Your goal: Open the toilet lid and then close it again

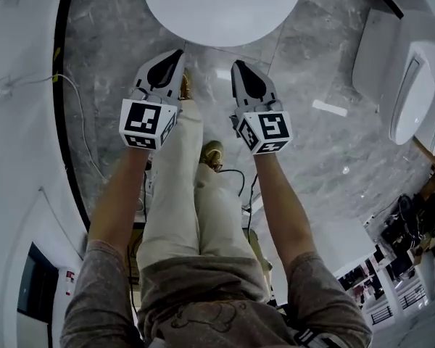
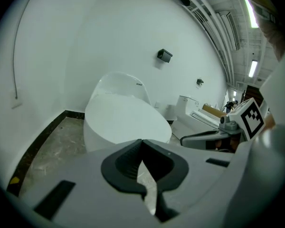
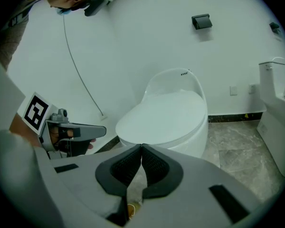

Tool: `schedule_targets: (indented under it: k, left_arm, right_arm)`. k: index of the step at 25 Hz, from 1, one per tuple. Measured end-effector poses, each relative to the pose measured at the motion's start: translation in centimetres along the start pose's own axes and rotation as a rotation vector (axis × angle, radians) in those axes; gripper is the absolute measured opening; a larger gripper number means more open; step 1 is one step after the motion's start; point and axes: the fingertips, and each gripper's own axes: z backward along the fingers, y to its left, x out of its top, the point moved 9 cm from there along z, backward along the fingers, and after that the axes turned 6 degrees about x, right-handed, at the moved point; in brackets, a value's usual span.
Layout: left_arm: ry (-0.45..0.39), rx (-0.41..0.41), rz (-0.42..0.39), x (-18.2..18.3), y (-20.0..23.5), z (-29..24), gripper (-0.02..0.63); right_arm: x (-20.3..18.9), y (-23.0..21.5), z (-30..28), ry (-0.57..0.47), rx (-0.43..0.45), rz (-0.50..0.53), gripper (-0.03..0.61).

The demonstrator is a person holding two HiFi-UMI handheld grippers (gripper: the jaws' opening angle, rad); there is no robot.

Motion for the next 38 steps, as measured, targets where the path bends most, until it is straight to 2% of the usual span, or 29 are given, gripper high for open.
schedule_targets:
  k: [7, 17, 24, 31, 38]
  left_arm:
    - [0.011, 0.025, 0.005, -2.7, 0.8, -3.3, 0.009]
    - [0.006, 0.013, 0.009, -2.7, 1.1, -4.0, 0.009]
    - [0.005, -0.013, 0.059, -1.1, 1.0, -3.0, 0.009]
    - [0.030, -0.018, 0.046, 4.2, 0.0, -0.8, 0.009]
    - [0.005, -0.050, 0.051, 13.9, -0.7, 1.7, 0.009]
  right_arm:
    - [-1.8, -1.3, -2.6, 0.024, 0.035, 0.025, 0.026]
    - [-1.6, -2.0, -4.2, 0.024, 0.037, 0.015, 0.026]
    - [-0.1, -1.3, -3.4, 0.007, 0.039, 0.007, 0.026]
    - [4.8, 0.2, -1.1, 0.012, 0.018, -0.024, 0.026]
    - [14.4, 1.9, 1.6, -0.002, -0.025, -0.027, 0.026]
